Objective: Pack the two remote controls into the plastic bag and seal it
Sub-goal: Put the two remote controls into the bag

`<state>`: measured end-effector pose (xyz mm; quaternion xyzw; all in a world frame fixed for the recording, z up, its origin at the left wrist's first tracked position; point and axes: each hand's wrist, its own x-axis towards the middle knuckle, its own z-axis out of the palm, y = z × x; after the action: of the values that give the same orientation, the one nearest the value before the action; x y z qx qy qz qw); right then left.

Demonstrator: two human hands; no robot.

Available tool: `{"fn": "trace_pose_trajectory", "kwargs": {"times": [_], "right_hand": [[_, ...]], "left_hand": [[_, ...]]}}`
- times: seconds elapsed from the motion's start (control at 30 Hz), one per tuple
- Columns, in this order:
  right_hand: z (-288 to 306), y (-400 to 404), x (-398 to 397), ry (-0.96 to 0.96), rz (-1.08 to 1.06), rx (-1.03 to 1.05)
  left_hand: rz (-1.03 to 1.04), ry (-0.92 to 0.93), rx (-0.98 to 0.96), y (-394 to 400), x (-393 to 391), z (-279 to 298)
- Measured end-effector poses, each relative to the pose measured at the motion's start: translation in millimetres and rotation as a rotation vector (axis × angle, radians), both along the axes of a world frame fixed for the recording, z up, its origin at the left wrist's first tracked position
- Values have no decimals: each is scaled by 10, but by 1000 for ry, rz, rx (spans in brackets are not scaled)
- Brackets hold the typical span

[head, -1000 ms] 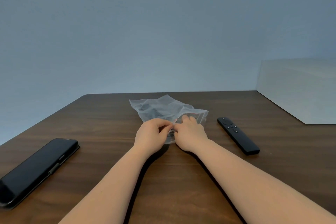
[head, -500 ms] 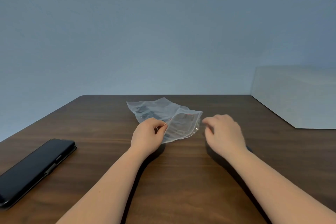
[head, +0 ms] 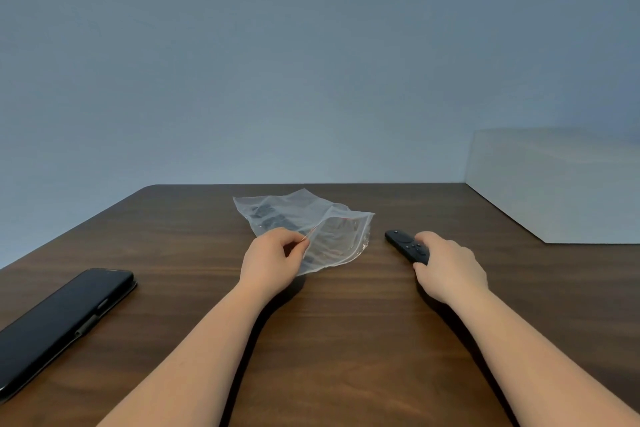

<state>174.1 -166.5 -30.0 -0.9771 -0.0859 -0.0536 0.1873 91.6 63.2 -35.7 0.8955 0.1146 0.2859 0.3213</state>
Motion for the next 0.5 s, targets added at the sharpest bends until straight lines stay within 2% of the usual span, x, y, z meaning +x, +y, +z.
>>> {"fn": "trace_pose_trajectory", "kwargs": {"times": [0.33, 0.43, 0.5], "right_hand": [[16, 42, 3, -206, 81, 247], [133, 87, -164, -271, 239, 398], [203, 158, -329, -282, 365, 379]], "left_hand": [[-2, 6, 3, 3, 6, -10], [19, -28, -7, 15, 7, -8], [36, -55, -8, 27, 11, -2]]}}
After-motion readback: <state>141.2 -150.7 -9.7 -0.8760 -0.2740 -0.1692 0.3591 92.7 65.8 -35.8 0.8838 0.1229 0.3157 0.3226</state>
